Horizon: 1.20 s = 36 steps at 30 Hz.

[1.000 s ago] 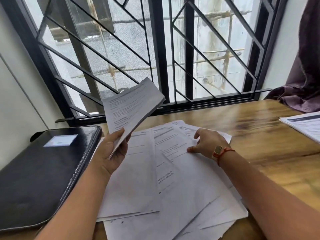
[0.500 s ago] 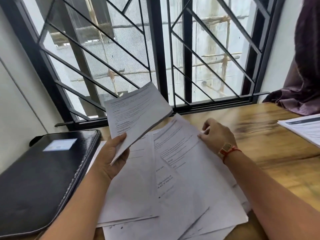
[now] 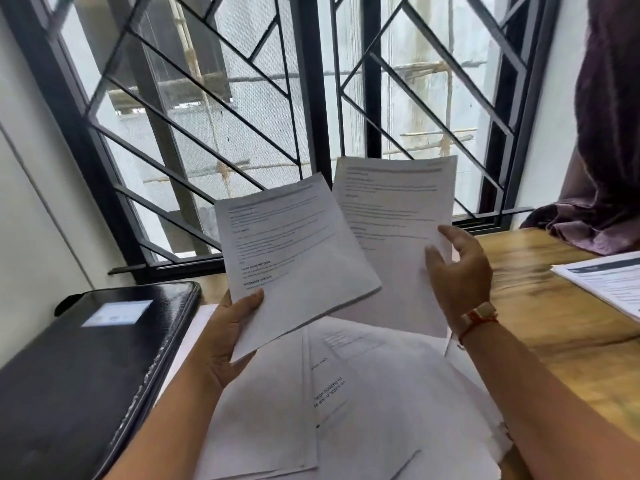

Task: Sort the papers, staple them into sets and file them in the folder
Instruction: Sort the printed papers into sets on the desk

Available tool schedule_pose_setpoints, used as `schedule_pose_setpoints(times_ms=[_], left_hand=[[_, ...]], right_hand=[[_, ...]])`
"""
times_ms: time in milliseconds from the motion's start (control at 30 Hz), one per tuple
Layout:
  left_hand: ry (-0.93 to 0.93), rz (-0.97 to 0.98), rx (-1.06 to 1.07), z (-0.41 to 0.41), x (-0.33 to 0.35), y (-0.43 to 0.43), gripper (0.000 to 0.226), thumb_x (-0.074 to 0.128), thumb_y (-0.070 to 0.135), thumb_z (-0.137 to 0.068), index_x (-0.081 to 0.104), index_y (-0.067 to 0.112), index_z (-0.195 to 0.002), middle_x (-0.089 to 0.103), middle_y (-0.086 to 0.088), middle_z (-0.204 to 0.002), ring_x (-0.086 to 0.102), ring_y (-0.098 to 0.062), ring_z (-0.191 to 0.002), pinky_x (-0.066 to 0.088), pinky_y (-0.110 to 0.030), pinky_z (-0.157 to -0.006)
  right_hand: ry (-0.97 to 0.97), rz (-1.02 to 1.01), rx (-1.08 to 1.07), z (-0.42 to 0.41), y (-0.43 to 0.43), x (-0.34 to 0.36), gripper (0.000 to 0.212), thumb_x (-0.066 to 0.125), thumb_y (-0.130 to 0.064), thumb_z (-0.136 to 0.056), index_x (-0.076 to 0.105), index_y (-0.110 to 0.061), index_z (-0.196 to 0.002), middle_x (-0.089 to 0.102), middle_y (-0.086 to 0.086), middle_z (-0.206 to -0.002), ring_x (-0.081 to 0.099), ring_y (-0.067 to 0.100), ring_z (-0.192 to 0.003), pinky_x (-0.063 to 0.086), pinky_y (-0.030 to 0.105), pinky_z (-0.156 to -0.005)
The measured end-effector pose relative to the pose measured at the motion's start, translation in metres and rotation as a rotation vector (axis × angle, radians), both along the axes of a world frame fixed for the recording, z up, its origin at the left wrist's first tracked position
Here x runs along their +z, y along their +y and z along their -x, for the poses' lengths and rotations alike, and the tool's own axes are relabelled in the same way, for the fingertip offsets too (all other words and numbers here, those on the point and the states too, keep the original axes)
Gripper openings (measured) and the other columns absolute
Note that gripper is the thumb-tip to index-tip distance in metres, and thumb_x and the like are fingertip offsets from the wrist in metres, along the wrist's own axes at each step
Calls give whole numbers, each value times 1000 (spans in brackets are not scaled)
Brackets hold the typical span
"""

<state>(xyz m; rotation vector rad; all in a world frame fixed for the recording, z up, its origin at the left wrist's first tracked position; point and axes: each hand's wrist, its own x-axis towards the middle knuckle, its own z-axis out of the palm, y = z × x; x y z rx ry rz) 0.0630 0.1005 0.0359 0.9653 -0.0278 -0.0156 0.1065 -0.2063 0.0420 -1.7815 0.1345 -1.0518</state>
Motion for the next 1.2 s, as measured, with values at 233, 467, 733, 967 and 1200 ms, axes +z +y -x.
schedule_pose_setpoints(times_ms=[233, 467, 733, 967, 1200], left_hand=[[53, -57, -9, -3, -5, 5, 44, 62, 8, -90, 58, 16, -133, 67, -18, -127, 69, -36, -102, 59, -56, -82], [76, -77, -26, -4, -5, 7, 42, 63, 10, -89, 61, 18, -130, 68, -17, -125, 68, -38, -104, 56, -58, -86], [67, -209, -99, 0, -4, 3, 43, 63, 13, -85, 61, 12, -128, 72, -18, -115, 73, -29, -87, 62, -37, -67], [106, -225, -133, 2, -4, -4, 39, 63, 11, -88, 62, 8, -126, 71, -22, -116, 74, -33, -85, 63, -45, -71], [31, -229, -155, 0, -6, -4, 46, 63, 6, -88, 56, 15, -133, 70, -18, -120, 73, -31, -89, 63, -43, -72]], right_hand=[[144, -302, 304, 2, 2, -1, 53, 67, -18, -78, 63, -31, -129, 65, -5, -126, 65, 20, -111, 59, 43, -89], [204, -561, 695, 3, 11, -1, 44, 64, 2, -90, 64, -25, -125, 69, 5, -119, 72, 19, -86, 59, 30, -66], [218, -626, 919, 11, 32, -4, 45, 59, 4, -93, 60, -19, -131, 71, 2, -120, 71, 26, -94, 60, 34, -70], [169, -664, 1000, 20, 44, 3, 45, 62, -6, -92, 57, -19, -135, 67, 5, -128, 69, 30, -103, 60, 36, -72], [189, -825, 1106, 25, 44, 12, 42, 46, -15, -103, 46, -31, -142, 66, 1, -130, 68, 18, -99, 60, 36, -78]])
